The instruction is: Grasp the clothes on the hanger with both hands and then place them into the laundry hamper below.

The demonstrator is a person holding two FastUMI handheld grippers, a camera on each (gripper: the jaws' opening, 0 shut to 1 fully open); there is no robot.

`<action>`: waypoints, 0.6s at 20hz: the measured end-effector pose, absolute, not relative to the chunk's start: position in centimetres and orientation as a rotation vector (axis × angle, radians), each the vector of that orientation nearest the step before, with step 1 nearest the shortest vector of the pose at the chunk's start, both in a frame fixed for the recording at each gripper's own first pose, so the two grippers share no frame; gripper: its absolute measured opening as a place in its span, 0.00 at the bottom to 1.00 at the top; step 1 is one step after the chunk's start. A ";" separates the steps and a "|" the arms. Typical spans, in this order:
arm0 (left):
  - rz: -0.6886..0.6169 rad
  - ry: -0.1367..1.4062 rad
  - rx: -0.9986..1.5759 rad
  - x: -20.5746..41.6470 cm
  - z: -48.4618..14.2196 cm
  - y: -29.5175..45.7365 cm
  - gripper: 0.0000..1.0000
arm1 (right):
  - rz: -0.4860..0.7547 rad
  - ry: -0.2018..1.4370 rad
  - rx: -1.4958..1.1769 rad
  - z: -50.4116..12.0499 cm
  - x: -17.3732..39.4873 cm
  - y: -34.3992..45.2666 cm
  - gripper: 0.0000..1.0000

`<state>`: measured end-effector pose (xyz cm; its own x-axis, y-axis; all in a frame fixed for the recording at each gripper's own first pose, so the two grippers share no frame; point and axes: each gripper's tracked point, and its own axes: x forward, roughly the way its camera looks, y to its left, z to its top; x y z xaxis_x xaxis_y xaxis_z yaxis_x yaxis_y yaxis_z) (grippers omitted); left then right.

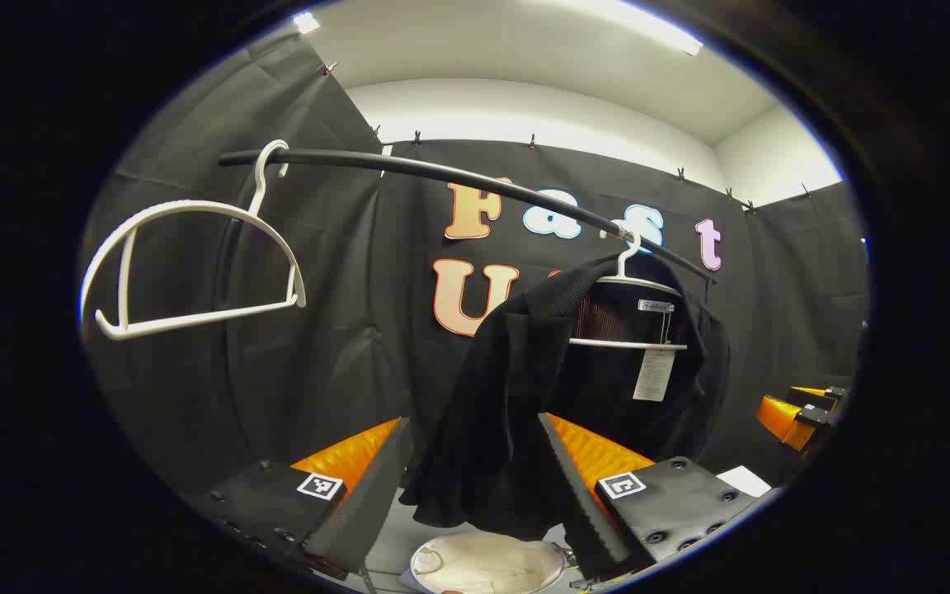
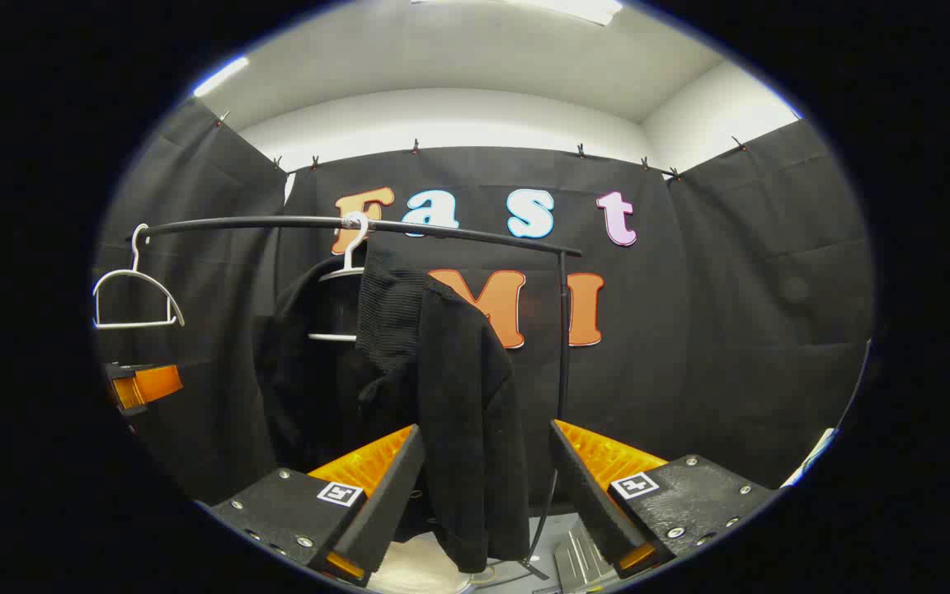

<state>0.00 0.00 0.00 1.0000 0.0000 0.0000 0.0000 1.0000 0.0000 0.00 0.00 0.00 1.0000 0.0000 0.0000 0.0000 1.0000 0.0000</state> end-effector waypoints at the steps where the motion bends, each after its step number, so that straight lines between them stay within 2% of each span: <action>1: 0.004 -0.002 0.005 0.0 0.0 0.1 0.93 | -0.008 -0.001 -0.014 -0.1 0.0 -0.3 1.00; 2: 0.008 -0.003 0.009 0.0 0.1 0.2 0.93 | -0.013 -0.003 -0.031 -0.1 -0.1 -0.4 0.94; 3: 0.010 -0.001 0.013 -0.1 0.0 0.2 0.93 | -0.016 -0.003 -0.041 -0.1 0.0 -0.5 1.00; 6: 0.014 0.009 0.030 -0.1 -0.1 0.4 0.93 | -0.008 -0.001 -0.031 -0.2 -0.1 0.0 1.00; 7: 0.017 0.008 0.036 -0.1 0.0 0.5 0.97 | -0.005 0.002 -0.021 -0.3 -0.1 0.1 1.00; 9: 0.016 0.007 0.042 -0.1 0.0 0.5 0.93 | -0.001 0.004 -0.004 -0.1 0.1 0.2 1.00; 12: 0.012 0.010 0.042 0.0 0.0 0.6 0.93 | -0.001 0.008 0.002 -0.3 0.3 0.3 1.00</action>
<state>-0.01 0.57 -0.03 0.9999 0.0126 -0.0097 -0.0122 0.9991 0.0418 0.29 0.33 -0.29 1.0000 -0.0010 -0.0080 0.0010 1.0000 0.0020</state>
